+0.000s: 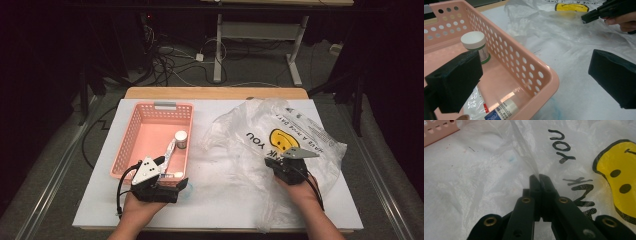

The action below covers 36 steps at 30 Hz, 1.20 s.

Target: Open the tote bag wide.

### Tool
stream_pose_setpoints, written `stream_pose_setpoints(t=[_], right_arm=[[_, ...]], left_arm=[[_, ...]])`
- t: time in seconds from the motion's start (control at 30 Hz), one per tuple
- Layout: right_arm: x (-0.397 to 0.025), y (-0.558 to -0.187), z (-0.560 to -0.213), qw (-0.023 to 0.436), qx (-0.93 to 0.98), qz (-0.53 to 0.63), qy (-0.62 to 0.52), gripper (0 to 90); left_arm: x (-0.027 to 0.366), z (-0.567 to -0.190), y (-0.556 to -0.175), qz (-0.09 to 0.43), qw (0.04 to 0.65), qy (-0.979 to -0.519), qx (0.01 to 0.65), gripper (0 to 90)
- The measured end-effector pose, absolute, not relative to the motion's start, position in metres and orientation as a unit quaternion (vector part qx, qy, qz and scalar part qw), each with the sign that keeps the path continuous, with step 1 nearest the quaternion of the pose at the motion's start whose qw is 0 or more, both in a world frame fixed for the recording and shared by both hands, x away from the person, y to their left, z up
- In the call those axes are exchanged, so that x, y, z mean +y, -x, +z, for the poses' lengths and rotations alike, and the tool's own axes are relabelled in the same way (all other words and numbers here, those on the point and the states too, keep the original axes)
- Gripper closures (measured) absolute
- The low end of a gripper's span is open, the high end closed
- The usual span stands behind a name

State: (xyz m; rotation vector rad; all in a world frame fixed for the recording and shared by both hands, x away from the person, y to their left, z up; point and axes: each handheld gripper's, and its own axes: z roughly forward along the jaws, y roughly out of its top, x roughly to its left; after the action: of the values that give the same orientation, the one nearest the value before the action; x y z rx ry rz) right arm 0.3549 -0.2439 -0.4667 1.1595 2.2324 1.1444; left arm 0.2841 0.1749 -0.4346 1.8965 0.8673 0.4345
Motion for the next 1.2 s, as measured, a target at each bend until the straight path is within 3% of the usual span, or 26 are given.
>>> stream_pose_setpoints(t=[0.13, 0.37, 0.83, 1.2], right_arm=[[-0.261, -0.338, -0.461, 0.211, 0.776, 0.412, -0.429, 90.0], [-0.27, -0.326, -0.46, 0.213, 0.757, 0.435, -0.44, 90.0], [-0.257, -0.328, -0.458, 0.208, 0.763, 0.45, -0.416, 90.0], [-0.259, -0.339, -0.433, 0.217, 0.757, 0.472, -0.397, 90.0]], left_arm=[[0.174, -0.435, -0.284, 0.178, 0.484, -0.779, 0.355, 0.0], [0.173, -0.435, -0.284, 0.178, 0.484, -0.779, 0.356, 0.0], [0.159, -0.429, -0.274, 0.178, 0.488, -0.787, 0.331, 0.1], [0.162, -0.431, -0.277, 0.175, 0.489, -0.784, 0.339, 0.1]])
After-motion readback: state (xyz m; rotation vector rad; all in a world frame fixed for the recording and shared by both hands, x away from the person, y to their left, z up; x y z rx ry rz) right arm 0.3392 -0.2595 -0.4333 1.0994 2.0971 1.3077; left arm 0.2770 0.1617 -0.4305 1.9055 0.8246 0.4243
